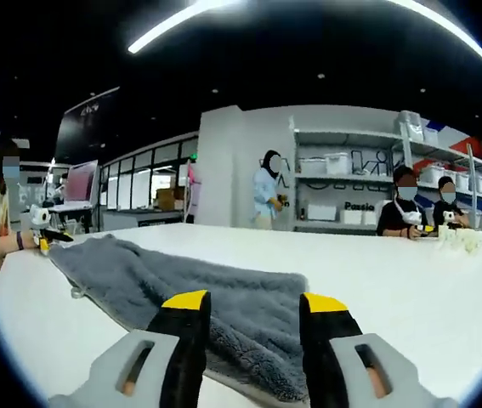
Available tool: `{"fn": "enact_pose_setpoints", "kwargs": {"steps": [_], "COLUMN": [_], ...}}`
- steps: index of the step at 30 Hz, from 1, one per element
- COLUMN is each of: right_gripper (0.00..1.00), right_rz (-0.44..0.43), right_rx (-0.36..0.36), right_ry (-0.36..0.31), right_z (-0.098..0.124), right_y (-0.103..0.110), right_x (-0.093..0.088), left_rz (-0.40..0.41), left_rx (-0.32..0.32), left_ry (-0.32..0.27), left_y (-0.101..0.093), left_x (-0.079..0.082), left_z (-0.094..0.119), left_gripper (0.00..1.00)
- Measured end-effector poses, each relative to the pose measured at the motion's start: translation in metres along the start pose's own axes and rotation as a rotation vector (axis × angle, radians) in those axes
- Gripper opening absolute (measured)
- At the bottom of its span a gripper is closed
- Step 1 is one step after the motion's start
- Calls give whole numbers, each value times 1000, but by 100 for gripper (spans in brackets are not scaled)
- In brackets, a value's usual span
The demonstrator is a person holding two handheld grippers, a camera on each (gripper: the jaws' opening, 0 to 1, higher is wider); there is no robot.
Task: Fold the towel on the table until its edges align and the towel forms a compact rectangular stack.
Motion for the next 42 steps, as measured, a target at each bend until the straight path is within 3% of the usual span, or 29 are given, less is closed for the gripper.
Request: {"fn": "enact_pose_setpoints", "kwargs": {"steps": [5, 9, 14, 20, 28, 42], "right_gripper": [55, 64, 72, 77, 86, 91], "right_rz": [9, 40, 45, 81, 88, 107], "right_rx": [44, 75, 97, 102, 122, 142], "right_ry": [-12, 16, 41, 91, 110, 140], "right_z": [-2, -3, -6, -11, -9, -6], "right_y": [12, 27, 30, 28, 36, 49], "right_x": [2, -5, -10, -19, -24, -32], "left_rz": [4, 3, 4, 3, 4, 3], "left_rx": [0, -1, 0, 1, 1, 2], "left_ry": [-3, -3, -3, -1, -1, 1], "left_y": [-2, -1, 2, 0, -1, 2], "left_x": [0, 0, 1, 0, 0, 0], "left_z": [0, 0, 1, 1, 0, 1], "left_gripper": [88, 88, 88, 88, 88, 88]}}
Point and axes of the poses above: the point that each gripper's makers call its tool centre point, and the gripper's own axes: z roughly backward along the fingers, y roughly to its left, x roughly out of its top, the point moved 1 cm from there along z, roughly backward along the fingers, and after that the axes turned 10 degrees about -x, right-handed, at the moved point
